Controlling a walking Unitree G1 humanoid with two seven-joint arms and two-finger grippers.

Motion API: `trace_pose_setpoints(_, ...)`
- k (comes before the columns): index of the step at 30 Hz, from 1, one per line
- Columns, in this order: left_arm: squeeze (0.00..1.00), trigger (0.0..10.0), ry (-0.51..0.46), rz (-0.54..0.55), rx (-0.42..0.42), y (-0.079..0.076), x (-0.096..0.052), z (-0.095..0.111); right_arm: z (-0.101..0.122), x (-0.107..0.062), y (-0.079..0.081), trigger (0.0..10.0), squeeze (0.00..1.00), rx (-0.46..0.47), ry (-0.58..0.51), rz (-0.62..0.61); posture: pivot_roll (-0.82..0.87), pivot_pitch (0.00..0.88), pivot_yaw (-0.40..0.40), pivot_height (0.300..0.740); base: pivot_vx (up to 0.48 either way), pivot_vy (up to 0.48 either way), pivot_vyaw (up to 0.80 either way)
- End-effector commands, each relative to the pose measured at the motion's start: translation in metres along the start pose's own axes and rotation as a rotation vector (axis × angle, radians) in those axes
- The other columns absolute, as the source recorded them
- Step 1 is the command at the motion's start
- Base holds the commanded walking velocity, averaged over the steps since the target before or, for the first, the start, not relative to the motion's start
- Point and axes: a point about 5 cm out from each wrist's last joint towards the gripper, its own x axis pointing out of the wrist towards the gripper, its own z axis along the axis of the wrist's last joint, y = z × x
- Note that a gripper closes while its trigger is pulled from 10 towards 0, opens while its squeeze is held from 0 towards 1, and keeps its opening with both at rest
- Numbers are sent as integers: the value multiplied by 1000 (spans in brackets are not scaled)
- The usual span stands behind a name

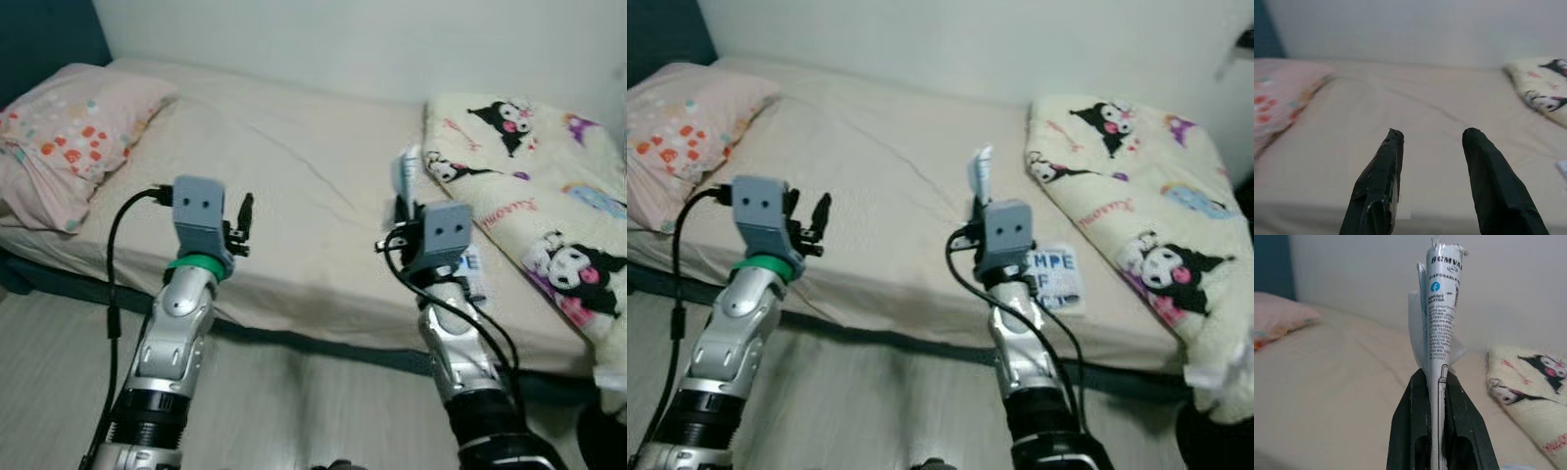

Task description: Clean up the room

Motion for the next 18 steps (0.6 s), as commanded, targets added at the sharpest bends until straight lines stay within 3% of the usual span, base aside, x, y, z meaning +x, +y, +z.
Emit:
trace_pose_setpoints(1,0,10000,17,2,4,1,-2,-4,-3,-1,3,10000,0,-13,16,14,24,20,7,740,0,0,0)
trace_pose_setpoints(5,0,10000,30,-11,17,-1,-3,-6,-4,0,3,10000,0,-70,25,17,26,20,5,740,0,0,600)
trace_pose_setpoints(18,0,10000,65,-16,17,-3,-3,-9,-3,1,7,10000,0,-57,18,32,26,22,8,740,0,0,800)
